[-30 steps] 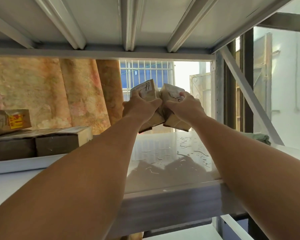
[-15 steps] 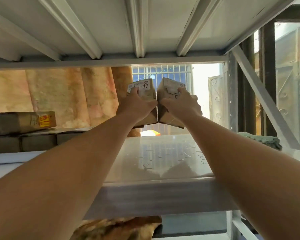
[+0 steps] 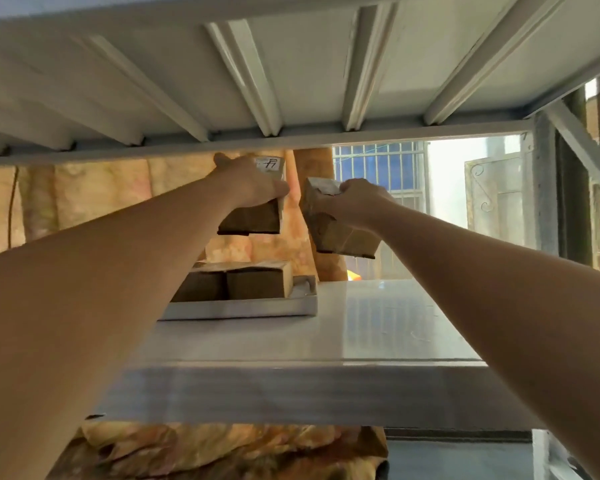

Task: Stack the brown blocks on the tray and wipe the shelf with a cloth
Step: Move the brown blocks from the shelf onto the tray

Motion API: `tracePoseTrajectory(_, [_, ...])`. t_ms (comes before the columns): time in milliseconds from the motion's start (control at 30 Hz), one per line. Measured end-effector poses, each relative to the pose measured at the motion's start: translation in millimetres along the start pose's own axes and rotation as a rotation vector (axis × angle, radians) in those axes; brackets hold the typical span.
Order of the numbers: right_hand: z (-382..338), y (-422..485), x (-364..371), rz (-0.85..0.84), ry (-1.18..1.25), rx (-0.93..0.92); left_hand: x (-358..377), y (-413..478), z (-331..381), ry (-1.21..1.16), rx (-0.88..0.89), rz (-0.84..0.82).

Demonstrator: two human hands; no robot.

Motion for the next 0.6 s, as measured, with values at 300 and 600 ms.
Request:
tracePoseTrajectory(300, [-80.0, 0.9, 44.6, -0.111, -0.139, 0.001, -3.9, -1.5, -43.9, 0.196, 0.17, -0.269])
tracePoseTrajectory(600, [-99.1, 4.0, 75.0, -0.148, -0.214, 0.031, 4.3, 9.3, -78.0, 0.078, 0.202, -0.245])
Point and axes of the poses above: each hand's wrist, its own y-axis towards the middle knuckle, its own x-axis out of the palm, z = x × y, the point moved 5 cm from there along y, towards the middle knuckle, and after that the axes turned 10 degrees about z, right-handed, at the moved point
